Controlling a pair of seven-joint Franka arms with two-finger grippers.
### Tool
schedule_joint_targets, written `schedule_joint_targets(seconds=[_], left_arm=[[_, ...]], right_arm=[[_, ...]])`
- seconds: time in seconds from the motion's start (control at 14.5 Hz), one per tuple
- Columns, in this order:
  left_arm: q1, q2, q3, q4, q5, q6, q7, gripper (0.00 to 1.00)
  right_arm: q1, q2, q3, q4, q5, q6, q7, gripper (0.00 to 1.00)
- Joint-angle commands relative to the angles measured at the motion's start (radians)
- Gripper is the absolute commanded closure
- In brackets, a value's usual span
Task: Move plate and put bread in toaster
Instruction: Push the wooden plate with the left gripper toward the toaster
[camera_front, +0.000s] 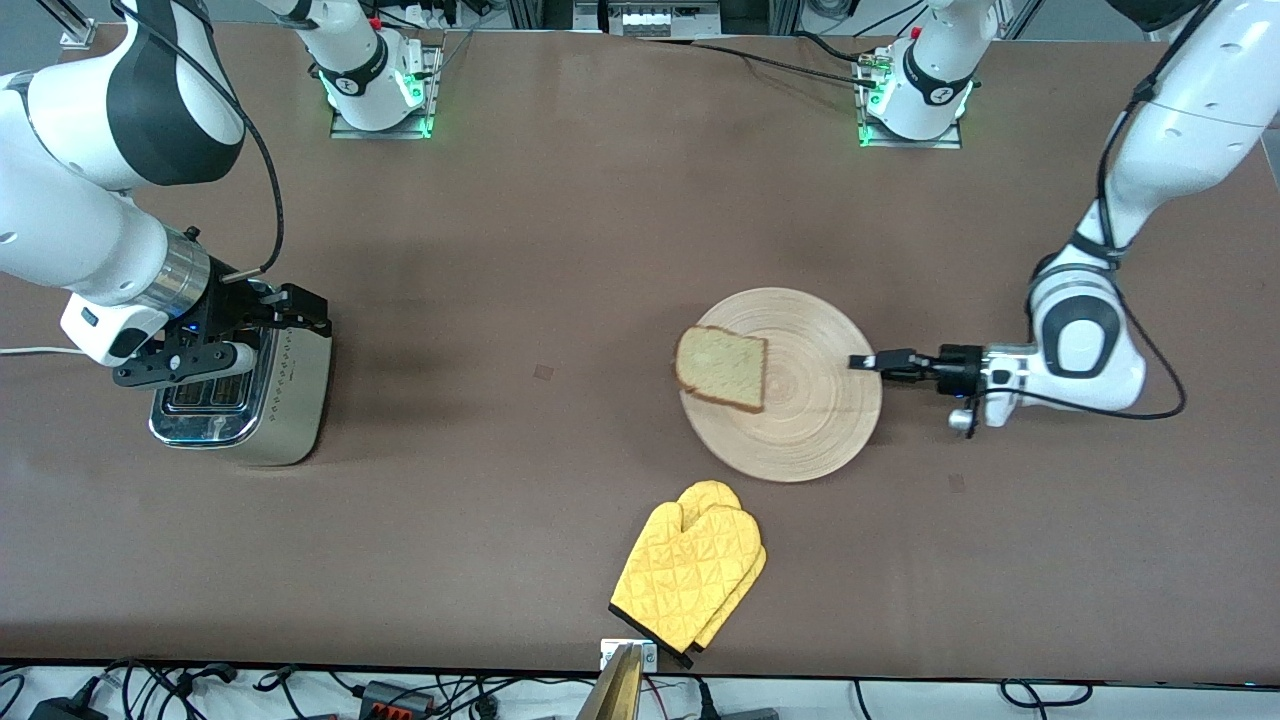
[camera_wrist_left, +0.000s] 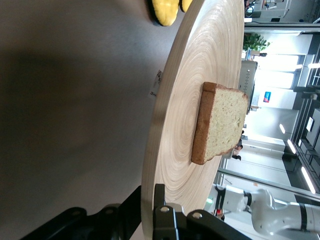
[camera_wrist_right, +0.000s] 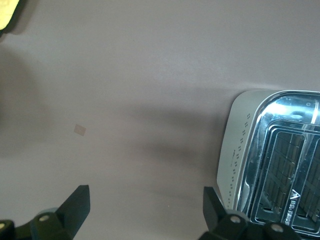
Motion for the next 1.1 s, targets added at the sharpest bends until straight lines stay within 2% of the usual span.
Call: schedule_joint_targets(seconds=[0.0, 0.21, 0.28, 0.41, 0.69, 0.97, 1.04], left_arm=[[-0.095, 0.011, 0.000, 0.012, -0.128, 0.042, -0.022, 0.99], [-0.168, 0.005, 0.000, -0.024, -0.272, 0.061, -0.031, 0.99], [-0.184, 0.006, -0.001, -0.027, -0.282, 0.080, -0.025, 0.99], [-0.239, 0.006, -0.004, -0.027, -0.326, 0.168, -0.024, 0.99], [-0.360, 0.006, -0.003, -0.017, -0.479, 0.248, -0.014, 0.99], [-0.420, 0.012, -0.003, 0.006, -0.506, 0.255, -0.014, 0.99], [-0.437, 0.012, -0.001, 0.006, -0.507, 0.295, -0.014, 0.99]], right_arm=[[-0.003, -0.001, 0.000, 0.001, -0.005, 0.006, 0.001, 0.00], [-0.004, -0.001, -0.001, -0.001, -0.006, 0.005, 0.001, 0.00], [-0.004, -0.001, -0.001, -0.001, -0.006, 0.005, 0.001, 0.00], [-0.006, -0.001, -0.003, -0.005, -0.006, 0.005, 0.001, 0.00], [-0.010, -0.004, -0.003, -0.010, -0.006, 0.005, 0.001, 0.00], [-0.010, -0.004, -0.003, -0.012, -0.006, 0.005, 0.001, 0.00], [-0.010, -0.004, -0.003, -0.012, -0.006, 0.005, 0.001, 0.00]])
